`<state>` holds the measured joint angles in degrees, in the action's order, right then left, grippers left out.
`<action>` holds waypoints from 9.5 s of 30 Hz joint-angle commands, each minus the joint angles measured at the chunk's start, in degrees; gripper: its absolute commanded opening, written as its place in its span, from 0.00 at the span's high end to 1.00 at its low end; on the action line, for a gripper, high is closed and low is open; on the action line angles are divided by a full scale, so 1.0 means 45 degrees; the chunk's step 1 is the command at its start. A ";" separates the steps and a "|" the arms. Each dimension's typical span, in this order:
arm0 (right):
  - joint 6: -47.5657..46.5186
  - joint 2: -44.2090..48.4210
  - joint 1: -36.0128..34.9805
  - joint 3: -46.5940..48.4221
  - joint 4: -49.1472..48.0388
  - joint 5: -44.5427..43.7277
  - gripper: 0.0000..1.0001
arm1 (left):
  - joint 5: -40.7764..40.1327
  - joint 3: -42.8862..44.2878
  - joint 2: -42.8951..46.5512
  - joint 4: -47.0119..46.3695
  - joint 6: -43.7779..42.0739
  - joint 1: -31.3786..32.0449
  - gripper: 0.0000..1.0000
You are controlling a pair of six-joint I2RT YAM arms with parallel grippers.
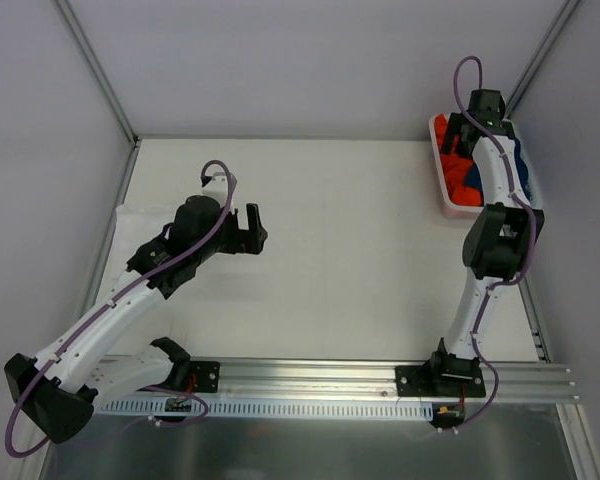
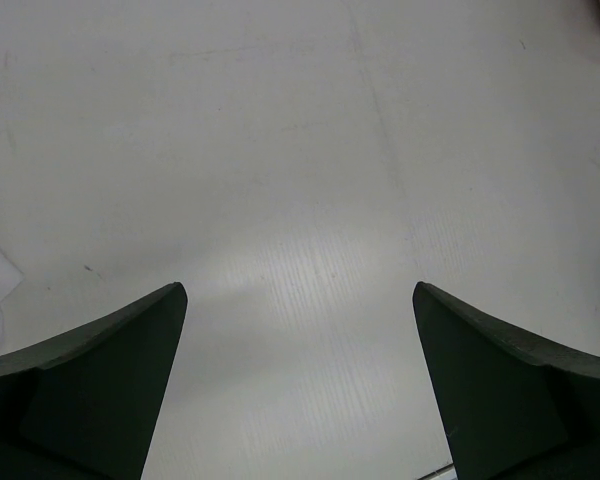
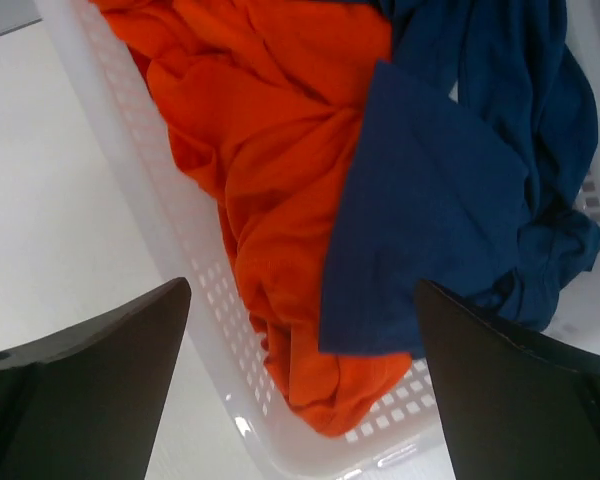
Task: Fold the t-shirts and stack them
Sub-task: Grab crumpled tshirt from bin with the right arm, then move the tshirt to the center of the board, then flatten out the tshirt
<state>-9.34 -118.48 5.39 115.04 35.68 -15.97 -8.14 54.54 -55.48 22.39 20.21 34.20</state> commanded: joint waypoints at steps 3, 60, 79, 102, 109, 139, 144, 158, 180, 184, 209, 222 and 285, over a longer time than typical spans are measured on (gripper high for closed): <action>-0.0307 -0.1405 0.0150 0.2617 0.1388 -0.1606 0.01 | -0.0515 -0.0187 0.0006 -0.0503 -0.0135 0.0097 0.01; 0.0239 0.6228 -0.2115 0.2365 0.2363 0.5318 0.99 | 0.0422 -0.1652 -0.1069 -0.2808 0.0412 0.0096 0.01; -0.1321 0.2176 -0.1940 0.5754 0.1021 -0.2308 0.99 | 0.0540 -0.2453 -0.0072 -0.2867 0.0549 0.0096 0.01; -0.3434 0.0937 0.0873 0.5593 -0.3149 -0.6062 1.00 | 0.0930 -0.2062 -0.2456 -0.3452 0.1095 0.0116 0.01; -0.1595 0.1386 0.0406 0.2040 -0.1523 -0.3467 1.00 | 0.1301 -0.2608 -0.1929 -0.3589 0.1116 0.0116 0.01; -0.1949 0.0411 0.0345 0.2289 0.0254 -0.4266 0.04 | 0.1769 -0.4015 -0.0523 -0.4057 0.0998 0.0116 0.01; -0.1284 0.0215 0.1008 0.1916 0.0255 -0.3097 0.05 | 0.1770 -0.4113 -0.0288 -0.4078 0.0862 0.0116 0.01; 0.0005 -0.0138 0.2298 0.1935 0.0157 -0.0321 0.55 | 0.1985 -0.3118 0.0084 -0.3394 0.0645 0.0116 0.01; 0.3261 0.5273 0.2084 0.4956 -0.0993 0.8109 0.99 | 0.2220 -0.4073 0.0005 -0.3726 0.1330 0.0389 0.01; 0.6890 0.4651 0.2435 0.5860 -0.3253 1.1276 1.00 | 0.2219 -0.4483 0.0317 -0.3940 0.1427 0.0389 0.01; 2.3228 0.1504 -0.2132 0.6153 -1.6249 1.7903 0.99 | 0.2513 -0.3723 -0.0756 -0.4918 0.1623 0.0389 0.01; 2.4557 0.2067 -0.3854 0.6409 -1.7089 1.7434 0.99 | 0.2239 -0.3684 -0.0639 -0.5250 0.1486 0.0389 0.01; 0.3209 0.6682 -0.6646 -1.1153 -0.2383 0.2161 0.01 | 0.9836 -0.1711 -0.9604 -1.1988 0.3634 -0.0177 0.14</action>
<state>3.68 -85.69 -23.90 61.76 27.51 -5.32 33.04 47.18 -98.48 -27.27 35.05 33.65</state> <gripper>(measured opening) 0.993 0.892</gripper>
